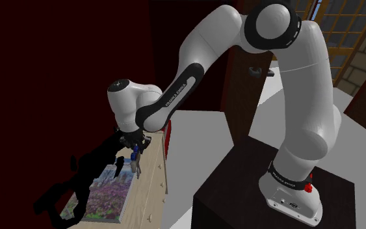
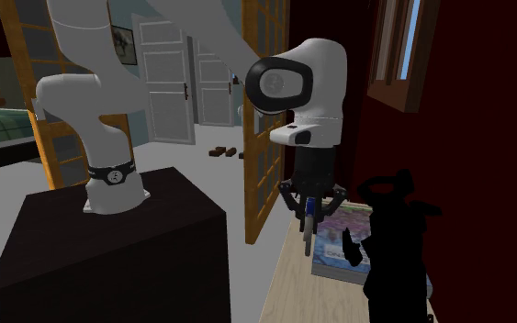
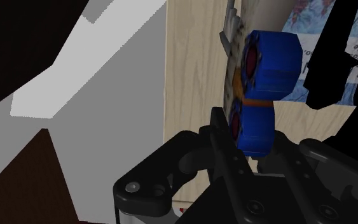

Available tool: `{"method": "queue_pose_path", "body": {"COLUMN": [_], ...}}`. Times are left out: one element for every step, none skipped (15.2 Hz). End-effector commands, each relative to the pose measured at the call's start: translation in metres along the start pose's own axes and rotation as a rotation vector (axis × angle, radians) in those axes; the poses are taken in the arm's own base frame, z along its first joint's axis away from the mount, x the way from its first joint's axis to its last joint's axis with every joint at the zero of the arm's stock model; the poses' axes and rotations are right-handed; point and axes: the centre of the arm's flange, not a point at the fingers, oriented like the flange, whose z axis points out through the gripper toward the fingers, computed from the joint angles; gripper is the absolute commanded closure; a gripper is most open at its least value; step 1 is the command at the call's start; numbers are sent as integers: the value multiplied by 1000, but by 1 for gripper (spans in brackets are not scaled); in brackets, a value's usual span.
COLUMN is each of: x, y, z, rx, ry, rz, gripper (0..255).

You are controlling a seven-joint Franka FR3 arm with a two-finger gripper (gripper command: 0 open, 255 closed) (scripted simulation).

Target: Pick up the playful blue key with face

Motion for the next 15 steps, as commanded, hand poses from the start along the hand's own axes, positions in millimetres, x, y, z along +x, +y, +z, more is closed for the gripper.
{"method": "queue_pose_path", "body": {"x": [0,0,0,0,0,1,1,2,3,3,4,5,5,6,7], "y": [0,0,0,0,0,0,0,0,0,0,0,0,0,0,0], "z": [0,0,0,0,0,-5,-10,-16,-21,-26,-31,-36,-42,-47,-52], "rx": [0,0,0,0,0,0,0,0,0,0,0,0,0,0,0], "ry": [0,0,0,0,0,0,0,0,0,0,0,0,0,0,0], "rz": [0,0,0,0,0,0,0,0,0,0,0,0,0,0,0], "gripper": [255,255,255,255,255,255,255,255,255,255,255,255,255,255,255]}}
